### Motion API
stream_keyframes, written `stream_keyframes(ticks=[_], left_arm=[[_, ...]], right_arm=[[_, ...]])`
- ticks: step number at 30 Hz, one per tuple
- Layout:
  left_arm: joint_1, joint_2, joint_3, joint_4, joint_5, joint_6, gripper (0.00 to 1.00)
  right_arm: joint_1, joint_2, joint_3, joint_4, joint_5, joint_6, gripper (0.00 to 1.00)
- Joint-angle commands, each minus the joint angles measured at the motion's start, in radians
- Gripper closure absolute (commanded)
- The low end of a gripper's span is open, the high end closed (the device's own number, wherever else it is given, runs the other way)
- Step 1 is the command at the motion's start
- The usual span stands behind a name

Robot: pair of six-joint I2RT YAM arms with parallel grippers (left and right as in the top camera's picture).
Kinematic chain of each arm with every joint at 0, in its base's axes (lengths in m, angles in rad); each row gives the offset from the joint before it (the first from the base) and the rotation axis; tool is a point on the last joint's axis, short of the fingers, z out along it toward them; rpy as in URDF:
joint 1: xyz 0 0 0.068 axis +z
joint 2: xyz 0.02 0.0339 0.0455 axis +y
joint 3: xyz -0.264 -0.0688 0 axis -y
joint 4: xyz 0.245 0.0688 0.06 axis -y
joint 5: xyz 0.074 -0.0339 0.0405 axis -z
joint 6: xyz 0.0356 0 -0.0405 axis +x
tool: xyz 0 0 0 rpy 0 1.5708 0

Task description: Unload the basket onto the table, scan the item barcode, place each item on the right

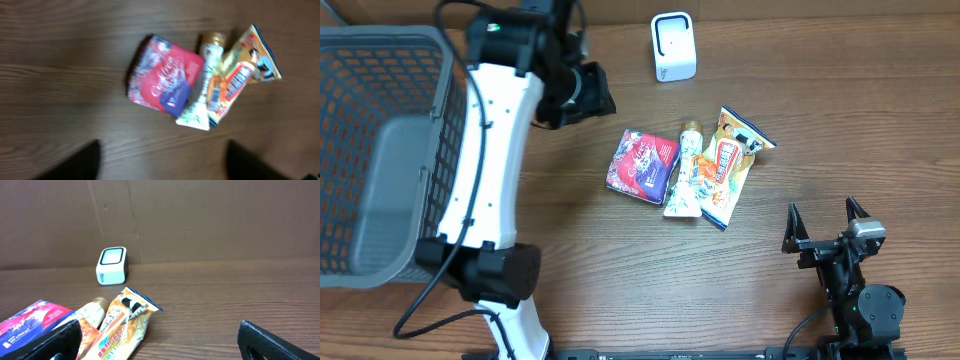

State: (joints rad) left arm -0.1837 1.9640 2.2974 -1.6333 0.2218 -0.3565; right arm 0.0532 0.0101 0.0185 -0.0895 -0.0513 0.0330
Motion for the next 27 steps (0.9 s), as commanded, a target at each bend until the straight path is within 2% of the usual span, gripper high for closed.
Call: stream_keyframes(ticks=[1,8,11,17,23,27], left_arm=[[0.088,-0.036,0.016,0.006,-0.050,0.052,0.00],[0.322,-0.095,0.016,-0.021,0.201,0.055,0.00],[0.395,-0.127,0.016,-0.039,0.303,0.157,0.00],[0.478,-0.226,0.016,-0.048,0.280,0.230,0.00],[0.554,-0.307,0.016,-0.056,0.163,0.229,0.00],[0.565,-0.318,0.016,-0.056,0.083,0.229,0.00]], right_arm=[[0.004,-0.007,-0.011,0.008,0.006,-0.004,0.00],[0.004,-0.007,-0.011,0.008,0.006,-0.004,0.00],[0.004,-0.007,-0.010,0.008,0.006,-0.004,0.00],[0.004,-0.007,-0.011,0.029,-0.029,0.001,0.00],[0.005,-0.007,-0.011,0.118,-0.484,0.221,0.00],[0.005,-0.007,-0.010,0.329,-0.577,0.346,0.00]])
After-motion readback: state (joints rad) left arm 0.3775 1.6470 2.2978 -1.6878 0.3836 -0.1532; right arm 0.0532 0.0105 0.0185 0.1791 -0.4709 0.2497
